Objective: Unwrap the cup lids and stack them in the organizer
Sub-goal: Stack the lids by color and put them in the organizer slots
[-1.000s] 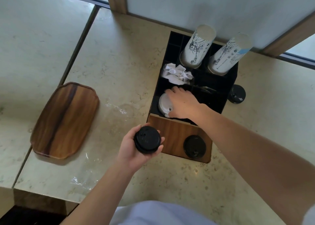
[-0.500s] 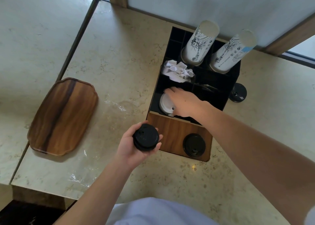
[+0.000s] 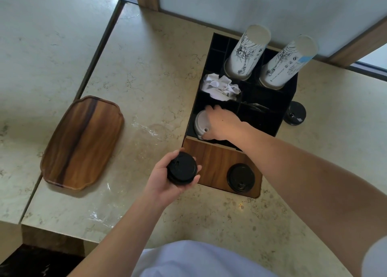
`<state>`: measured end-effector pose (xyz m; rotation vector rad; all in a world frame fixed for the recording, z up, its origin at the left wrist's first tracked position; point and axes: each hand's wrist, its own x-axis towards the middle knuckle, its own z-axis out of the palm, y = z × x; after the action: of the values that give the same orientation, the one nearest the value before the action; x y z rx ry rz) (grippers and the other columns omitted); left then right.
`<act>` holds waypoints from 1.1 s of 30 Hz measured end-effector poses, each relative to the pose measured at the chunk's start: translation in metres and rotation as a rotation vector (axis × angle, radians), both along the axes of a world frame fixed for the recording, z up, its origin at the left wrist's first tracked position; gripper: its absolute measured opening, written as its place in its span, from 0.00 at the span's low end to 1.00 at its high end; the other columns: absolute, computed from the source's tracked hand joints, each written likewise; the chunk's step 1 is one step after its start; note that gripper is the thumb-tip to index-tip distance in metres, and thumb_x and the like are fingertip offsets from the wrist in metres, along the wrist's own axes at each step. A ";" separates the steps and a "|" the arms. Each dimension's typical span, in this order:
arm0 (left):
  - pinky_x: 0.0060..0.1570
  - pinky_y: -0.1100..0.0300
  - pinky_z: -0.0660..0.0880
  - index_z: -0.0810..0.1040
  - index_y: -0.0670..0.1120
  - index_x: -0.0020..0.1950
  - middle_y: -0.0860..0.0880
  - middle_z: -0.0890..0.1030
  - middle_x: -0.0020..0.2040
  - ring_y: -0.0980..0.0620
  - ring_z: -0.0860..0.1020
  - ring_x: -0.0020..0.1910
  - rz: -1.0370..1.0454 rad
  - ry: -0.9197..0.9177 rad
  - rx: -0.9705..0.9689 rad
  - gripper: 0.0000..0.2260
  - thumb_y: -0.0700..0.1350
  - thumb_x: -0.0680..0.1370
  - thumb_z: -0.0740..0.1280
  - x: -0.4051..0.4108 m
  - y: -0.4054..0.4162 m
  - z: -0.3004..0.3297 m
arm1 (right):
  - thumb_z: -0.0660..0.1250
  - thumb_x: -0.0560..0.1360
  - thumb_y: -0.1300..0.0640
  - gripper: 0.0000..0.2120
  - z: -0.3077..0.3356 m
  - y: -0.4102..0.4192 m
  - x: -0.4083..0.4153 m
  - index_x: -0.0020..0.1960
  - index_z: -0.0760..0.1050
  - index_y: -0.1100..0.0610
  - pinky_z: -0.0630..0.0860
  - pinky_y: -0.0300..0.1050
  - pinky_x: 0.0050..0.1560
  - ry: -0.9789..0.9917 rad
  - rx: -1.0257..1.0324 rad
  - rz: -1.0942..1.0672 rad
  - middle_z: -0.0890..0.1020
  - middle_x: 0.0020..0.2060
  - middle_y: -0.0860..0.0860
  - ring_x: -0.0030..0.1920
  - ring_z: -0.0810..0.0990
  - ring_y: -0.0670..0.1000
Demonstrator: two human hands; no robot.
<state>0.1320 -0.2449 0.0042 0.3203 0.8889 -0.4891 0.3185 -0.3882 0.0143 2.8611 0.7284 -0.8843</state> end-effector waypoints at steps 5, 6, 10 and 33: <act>0.49 0.43 0.81 0.82 0.49 0.59 0.37 0.83 0.60 0.32 0.80 0.62 -0.020 0.000 0.051 0.15 0.46 0.74 0.74 -0.002 0.000 0.002 | 0.77 0.69 0.40 0.46 -0.002 0.002 -0.005 0.77 0.61 0.59 0.79 0.55 0.53 -0.019 -0.022 -0.074 0.74 0.65 0.59 0.61 0.78 0.62; 0.48 0.43 0.81 0.82 0.49 0.60 0.36 0.83 0.60 0.32 0.80 0.61 -0.028 -0.003 0.062 0.15 0.45 0.74 0.75 -0.003 0.000 0.003 | 0.77 0.68 0.40 0.47 -0.002 0.002 -0.005 0.77 0.61 0.59 0.79 0.55 0.53 -0.016 -0.021 -0.076 0.74 0.65 0.59 0.61 0.78 0.62; 0.49 0.42 0.81 0.80 0.48 0.64 0.36 0.82 0.62 0.32 0.81 0.61 -0.036 -0.012 0.092 0.18 0.44 0.74 0.75 -0.005 0.001 0.005 | 0.79 0.67 0.42 0.49 -0.001 0.001 -0.001 0.78 0.59 0.60 0.78 0.57 0.59 0.012 -0.006 -0.062 0.72 0.68 0.60 0.66 0.73 0.62; 0.54 0.40 0.78 0.82 0.49 0.64 0.34 0.80 0.65 0.31 0.76 0.66 -0.062 0.036 -0.008 0.19 0.56 0.83 0.58 0.002 -0.035 0.000 | 0.78 0.66 0.38 0.50 -0.047 -0.138 -0.193 0.79 0.59 0.52 0.68 0.57 0.71 -0.044 0.346 -0.881 0.67 0.75 0.51 0.75 0.64 0.57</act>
<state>0.1336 -0.2802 0.0038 0.3336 0.9134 -0.5571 0.1253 -0.5260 -0.0329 3.5136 -0.5103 -0.7834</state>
